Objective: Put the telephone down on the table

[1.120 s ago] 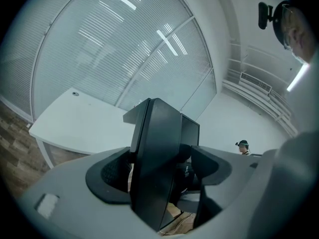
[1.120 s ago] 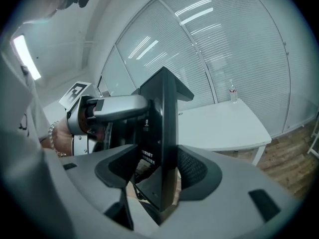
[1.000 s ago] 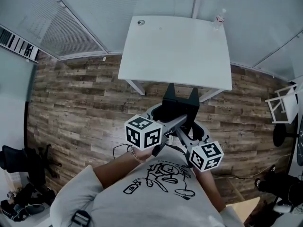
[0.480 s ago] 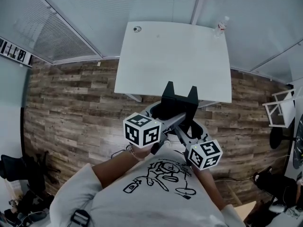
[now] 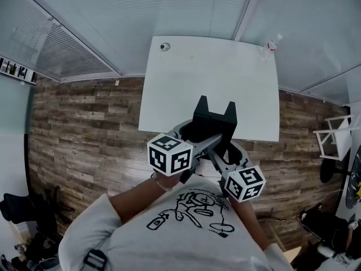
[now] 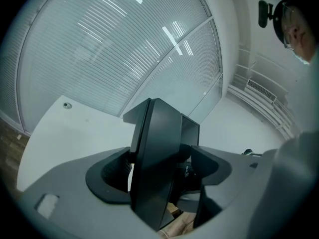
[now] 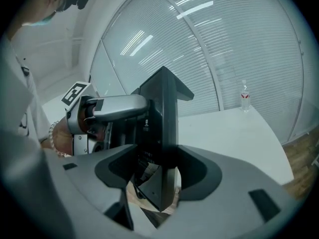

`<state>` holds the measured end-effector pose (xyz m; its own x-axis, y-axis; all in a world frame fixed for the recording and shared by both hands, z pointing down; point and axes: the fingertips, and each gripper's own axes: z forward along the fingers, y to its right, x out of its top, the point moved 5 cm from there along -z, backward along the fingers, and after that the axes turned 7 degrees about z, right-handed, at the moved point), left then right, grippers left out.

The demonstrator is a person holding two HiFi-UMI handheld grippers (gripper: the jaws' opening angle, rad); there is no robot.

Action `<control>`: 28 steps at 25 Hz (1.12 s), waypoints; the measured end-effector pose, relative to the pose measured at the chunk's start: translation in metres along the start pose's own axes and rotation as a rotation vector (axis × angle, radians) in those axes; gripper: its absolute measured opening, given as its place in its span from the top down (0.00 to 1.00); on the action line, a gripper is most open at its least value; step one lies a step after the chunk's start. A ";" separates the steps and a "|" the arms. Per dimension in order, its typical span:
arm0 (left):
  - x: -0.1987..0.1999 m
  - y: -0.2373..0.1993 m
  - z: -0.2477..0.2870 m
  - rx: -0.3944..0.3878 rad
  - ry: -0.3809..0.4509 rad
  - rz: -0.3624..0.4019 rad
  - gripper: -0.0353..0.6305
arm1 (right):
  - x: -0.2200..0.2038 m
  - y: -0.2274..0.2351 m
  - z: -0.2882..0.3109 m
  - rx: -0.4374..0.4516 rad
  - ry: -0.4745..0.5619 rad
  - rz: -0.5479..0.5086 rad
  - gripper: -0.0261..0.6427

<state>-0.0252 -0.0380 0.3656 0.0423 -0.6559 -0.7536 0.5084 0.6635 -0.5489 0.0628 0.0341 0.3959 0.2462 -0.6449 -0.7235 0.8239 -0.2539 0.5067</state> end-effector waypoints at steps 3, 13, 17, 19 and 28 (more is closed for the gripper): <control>0.015 -0.019 0.006 -0.002 -0.002 -0.006 0.39 | 0.014 0.004 0.020 -0.002 -0.005 0.000 0.61; 0.061 -0.077 0.022 0.014 0.011 -0.002 0.39 | 0.058 0.014 0.083 0.017 -0.005 -0.011 0.61; 0.069 -0.088 0.022 0.033 0.022 -0.007 0.39 | 0.066 0.015 0.096 0.037 -0.008 -0.020 0.61; 0.071 -0.088 0.022 0.041 0.029 -0.014 0.39 | 0.069 0.016 0.096 0.045 -0.014 -0.027 0.61; 0.068 -0.060 0.038 0.066 0.048 -0.018 0.39 | 0.074 0.034 0.069 0.070 -0.022 -0.041 0.61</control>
<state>-0.0198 -0.1361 0.3605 -0.0085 -0.6485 -0.7611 0.5646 0.6251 -0.5389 0.0740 -0.0718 0.3922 0.2011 -0.6480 -0.7346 0.7952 -0.3299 0.5087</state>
